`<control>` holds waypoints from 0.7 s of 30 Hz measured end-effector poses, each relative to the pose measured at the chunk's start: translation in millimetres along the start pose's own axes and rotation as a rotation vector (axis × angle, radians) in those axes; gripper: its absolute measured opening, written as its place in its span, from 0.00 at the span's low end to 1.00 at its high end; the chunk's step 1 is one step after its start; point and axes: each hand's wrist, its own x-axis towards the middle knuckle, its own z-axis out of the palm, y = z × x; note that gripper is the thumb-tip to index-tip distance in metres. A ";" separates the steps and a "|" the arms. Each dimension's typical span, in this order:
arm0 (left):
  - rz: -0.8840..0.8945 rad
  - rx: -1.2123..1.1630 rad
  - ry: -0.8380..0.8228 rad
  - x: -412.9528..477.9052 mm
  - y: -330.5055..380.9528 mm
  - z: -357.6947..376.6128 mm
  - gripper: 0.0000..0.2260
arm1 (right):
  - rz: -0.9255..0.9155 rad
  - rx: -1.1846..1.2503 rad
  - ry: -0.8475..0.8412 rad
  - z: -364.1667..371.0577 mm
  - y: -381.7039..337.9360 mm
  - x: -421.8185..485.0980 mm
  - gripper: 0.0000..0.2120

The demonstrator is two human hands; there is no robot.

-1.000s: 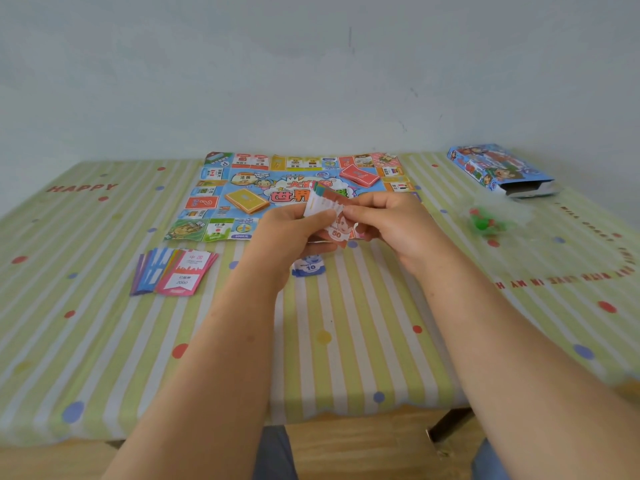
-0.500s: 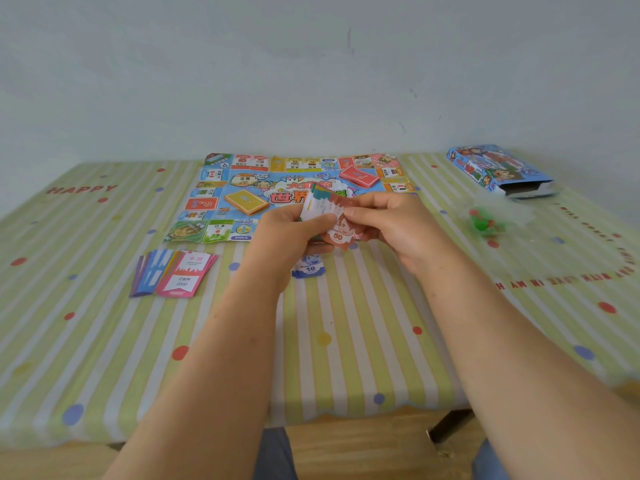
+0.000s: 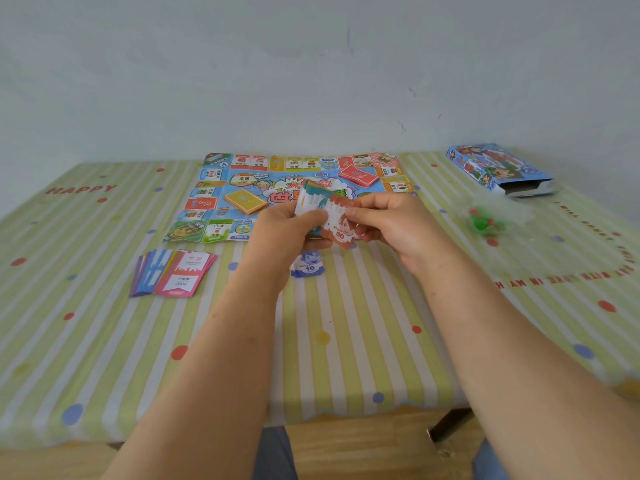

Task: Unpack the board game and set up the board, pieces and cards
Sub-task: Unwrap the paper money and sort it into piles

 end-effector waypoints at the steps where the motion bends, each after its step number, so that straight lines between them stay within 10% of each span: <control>1: 0.001 0.010 0.016 0.4 0.2 0.0 0.01 | 0.001 0.001 -0.001 0.1 0.0 0.0 0.06; 21: 0.136 0.166 0.174 -0.8 -0.1 -2.0 0.04 | -0.009 -0.018 0.012 -0.5 2.4 1.6 0.04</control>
